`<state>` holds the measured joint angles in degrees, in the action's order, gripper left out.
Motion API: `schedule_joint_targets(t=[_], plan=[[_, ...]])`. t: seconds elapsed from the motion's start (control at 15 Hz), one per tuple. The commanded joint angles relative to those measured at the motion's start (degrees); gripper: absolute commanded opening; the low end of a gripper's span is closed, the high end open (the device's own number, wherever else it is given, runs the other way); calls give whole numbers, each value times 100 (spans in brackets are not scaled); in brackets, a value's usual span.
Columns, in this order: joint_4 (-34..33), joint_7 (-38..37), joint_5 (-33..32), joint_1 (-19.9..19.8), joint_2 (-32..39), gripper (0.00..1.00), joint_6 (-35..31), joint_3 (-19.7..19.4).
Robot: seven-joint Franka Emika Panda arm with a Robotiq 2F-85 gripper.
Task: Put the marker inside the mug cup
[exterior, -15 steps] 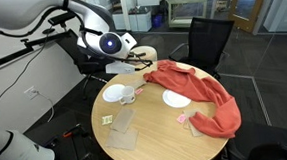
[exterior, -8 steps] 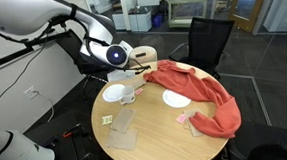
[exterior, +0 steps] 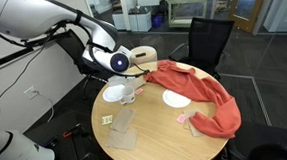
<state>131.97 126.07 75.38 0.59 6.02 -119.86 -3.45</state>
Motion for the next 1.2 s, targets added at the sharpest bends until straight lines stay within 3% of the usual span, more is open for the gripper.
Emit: schedule_joint_targets(t=[0.0,0.6,1.13], plan=[[-18,150,62,-93,3,3,25,68],[-156,1546,664,-239,581,3,297,37],[-273,1811,845,-345,1097,3,460,0]])
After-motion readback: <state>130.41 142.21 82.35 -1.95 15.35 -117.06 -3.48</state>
